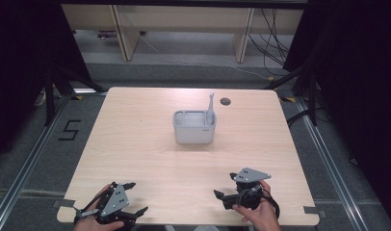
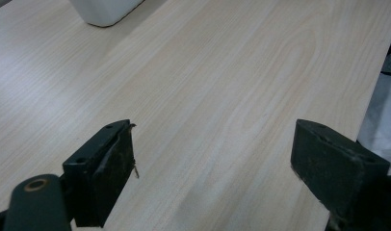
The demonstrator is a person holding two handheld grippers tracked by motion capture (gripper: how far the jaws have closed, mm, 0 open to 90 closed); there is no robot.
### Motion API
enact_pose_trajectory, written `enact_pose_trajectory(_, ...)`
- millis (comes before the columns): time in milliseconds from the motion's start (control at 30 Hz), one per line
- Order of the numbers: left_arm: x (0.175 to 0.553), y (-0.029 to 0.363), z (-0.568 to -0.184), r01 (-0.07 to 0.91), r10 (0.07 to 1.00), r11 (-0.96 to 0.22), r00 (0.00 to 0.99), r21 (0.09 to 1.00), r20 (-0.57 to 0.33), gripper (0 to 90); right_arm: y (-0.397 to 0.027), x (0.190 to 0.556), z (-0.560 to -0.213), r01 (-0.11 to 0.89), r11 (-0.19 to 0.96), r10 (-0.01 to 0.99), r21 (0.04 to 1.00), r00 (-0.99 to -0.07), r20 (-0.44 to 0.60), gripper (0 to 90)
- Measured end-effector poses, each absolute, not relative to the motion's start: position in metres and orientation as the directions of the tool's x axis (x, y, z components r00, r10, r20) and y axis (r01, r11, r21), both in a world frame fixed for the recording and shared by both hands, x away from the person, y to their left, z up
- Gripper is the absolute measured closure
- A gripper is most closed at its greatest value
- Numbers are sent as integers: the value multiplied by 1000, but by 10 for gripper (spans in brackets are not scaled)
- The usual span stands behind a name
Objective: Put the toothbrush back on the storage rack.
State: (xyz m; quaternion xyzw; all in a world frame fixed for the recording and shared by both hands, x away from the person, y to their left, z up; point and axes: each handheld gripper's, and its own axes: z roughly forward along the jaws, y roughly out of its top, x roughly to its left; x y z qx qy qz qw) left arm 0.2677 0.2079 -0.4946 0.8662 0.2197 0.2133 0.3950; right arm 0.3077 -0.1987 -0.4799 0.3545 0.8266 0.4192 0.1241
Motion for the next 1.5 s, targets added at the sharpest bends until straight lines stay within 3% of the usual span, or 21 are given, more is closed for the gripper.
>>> enact_pose_trajectory(500, 268, 208, -495, 210, 550, -587, 812, 781, 195, 148, -202, 296, -485, 495, 449, 678, 744, -731, 78, 160)
enact_pose_trajectory(567, 268, 208, -495, 210, 554, -589, 808, 780, 201, 147, -202, 292, -485, 526, 433, 681, 732, -723, 116, 160)
enact_pose_trajectory(1033, 267, 206, -496, 218, 553, -580, 813, 785, 182, 148, -209, 283, -489, 488, 468, 679, 737, -732, 54, 160)
enact_pose_trajectory(1500, 267, 206, -496, 216, 551, -581, 814, 785, 184, 148, -212, 277, -491, 496, 478, 676, 725, -735, 57, 160)
